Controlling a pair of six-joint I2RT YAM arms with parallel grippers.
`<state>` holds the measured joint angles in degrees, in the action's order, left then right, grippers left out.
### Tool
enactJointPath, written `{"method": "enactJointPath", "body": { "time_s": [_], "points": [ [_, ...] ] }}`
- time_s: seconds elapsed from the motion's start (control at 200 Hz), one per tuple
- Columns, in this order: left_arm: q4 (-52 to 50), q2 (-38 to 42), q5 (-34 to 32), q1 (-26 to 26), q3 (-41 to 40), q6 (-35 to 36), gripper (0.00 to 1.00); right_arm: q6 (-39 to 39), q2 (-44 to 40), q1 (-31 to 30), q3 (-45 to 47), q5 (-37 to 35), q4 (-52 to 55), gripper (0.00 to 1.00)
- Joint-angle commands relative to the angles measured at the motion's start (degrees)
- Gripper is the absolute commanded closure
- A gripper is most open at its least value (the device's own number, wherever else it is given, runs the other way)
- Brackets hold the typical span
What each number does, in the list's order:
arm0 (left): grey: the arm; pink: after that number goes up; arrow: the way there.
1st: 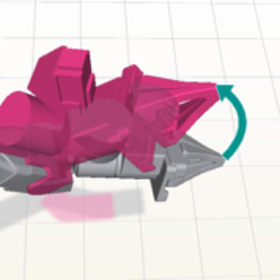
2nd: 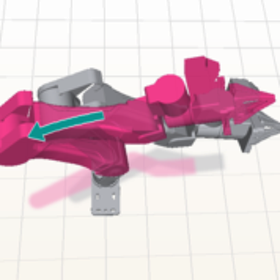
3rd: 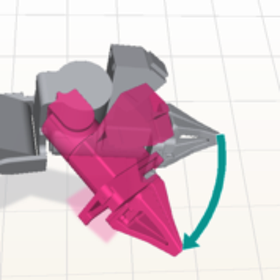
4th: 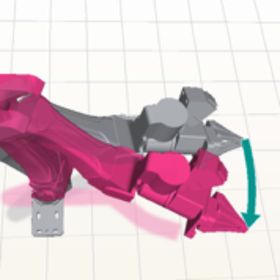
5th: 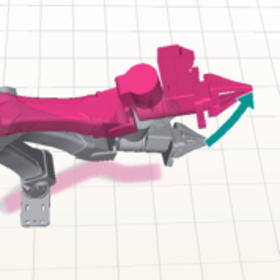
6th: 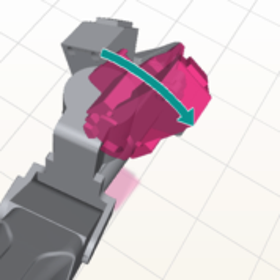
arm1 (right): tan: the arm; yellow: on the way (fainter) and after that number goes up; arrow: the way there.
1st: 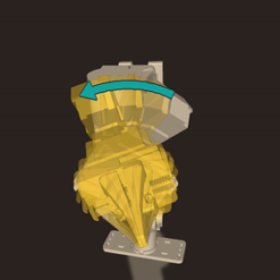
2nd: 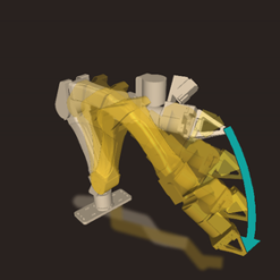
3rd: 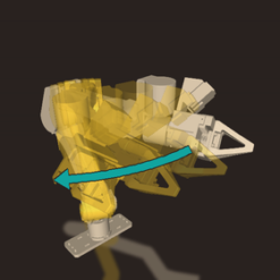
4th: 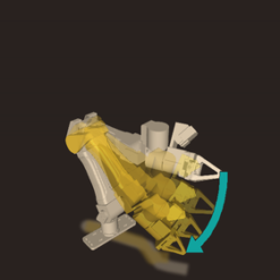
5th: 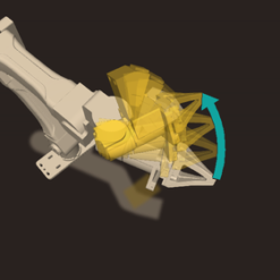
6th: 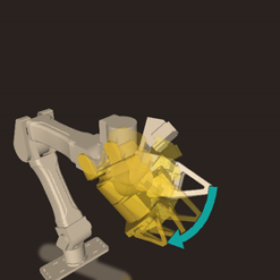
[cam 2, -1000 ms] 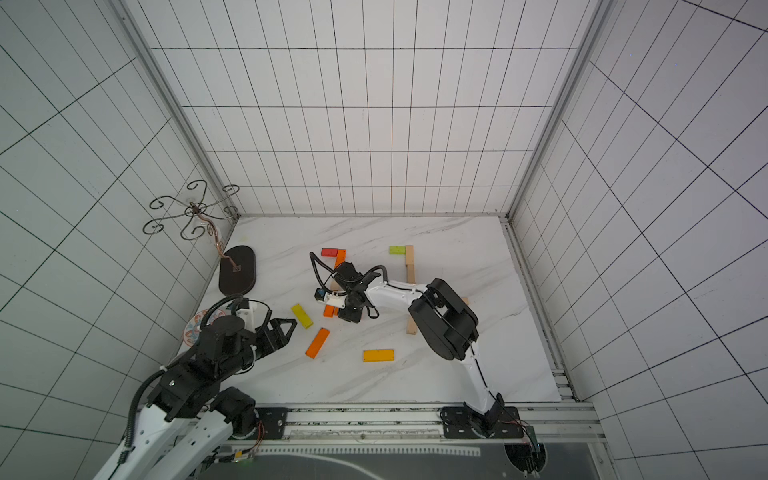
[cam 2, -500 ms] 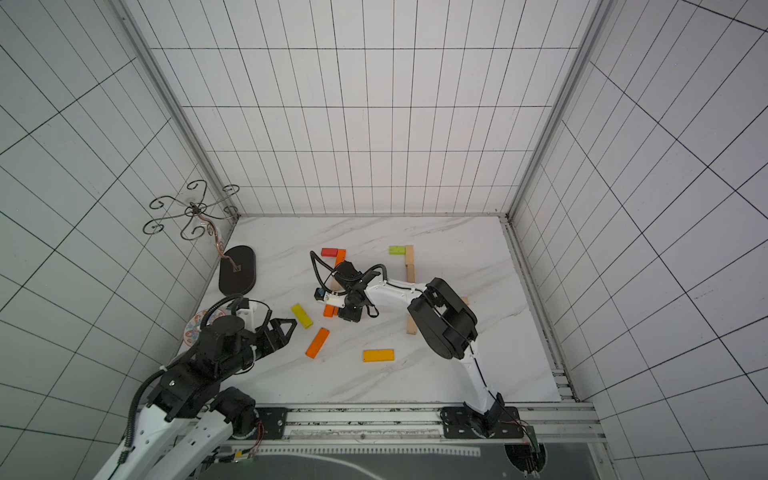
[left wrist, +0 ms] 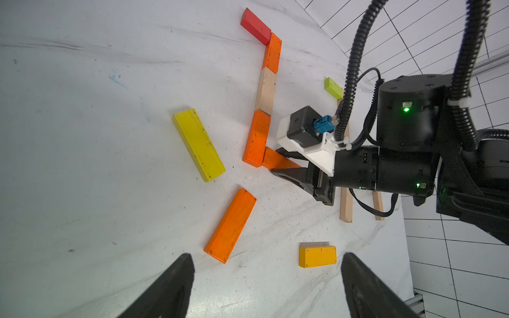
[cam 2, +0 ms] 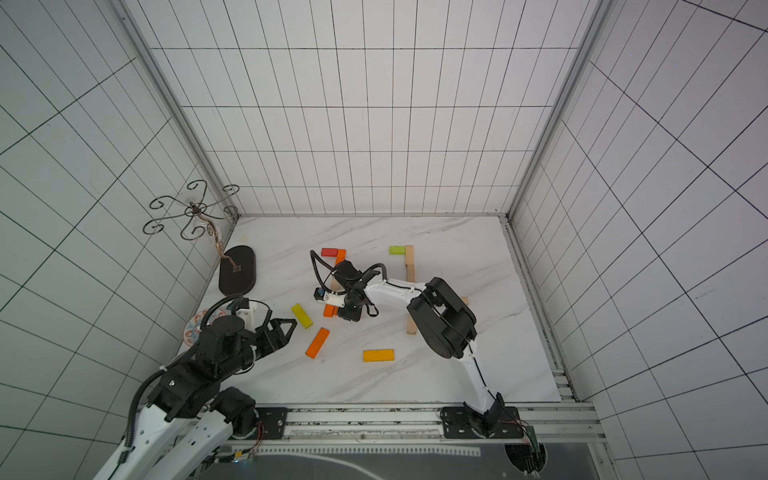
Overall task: Assemble a giraffe with building blocks
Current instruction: Assemble the building block at the center of the board.
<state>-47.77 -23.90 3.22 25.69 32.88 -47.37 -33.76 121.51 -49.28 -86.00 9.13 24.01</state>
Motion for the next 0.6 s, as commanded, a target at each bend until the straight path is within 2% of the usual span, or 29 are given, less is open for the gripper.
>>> {"method": "enactJointPath", "body": {
  "time_s": [0.0, 0.205, 0.37, 0.595],
  "points": [
    [0.79, -0.15, -0.67, -0.29, 0.40, 0.09, 0.16, -1.31, 2.68, 0.15, -4.27, 0.81, 3.28, 0.61],
    [1.00, -0.28, -0.67, -0.29, 0.37, 0.18, 0.16, -1.31, 2.84, 0.11, -4.61, 0.81, 3.32, 0.60],
    [1.00, -0.25, -0.58, -0.29, 0.39, 0.27, 0.16, -1.18, 3.20, 0.11, -5.30, 1.41, 3.74, 0.66],
    [0.97, -0.16, -0.52, -0.29, 0.35, 0.36, 0.16, -0.96, 3.55, -0.03, -5.76, 1.42, 4.12, 0.67]
  ]
}}
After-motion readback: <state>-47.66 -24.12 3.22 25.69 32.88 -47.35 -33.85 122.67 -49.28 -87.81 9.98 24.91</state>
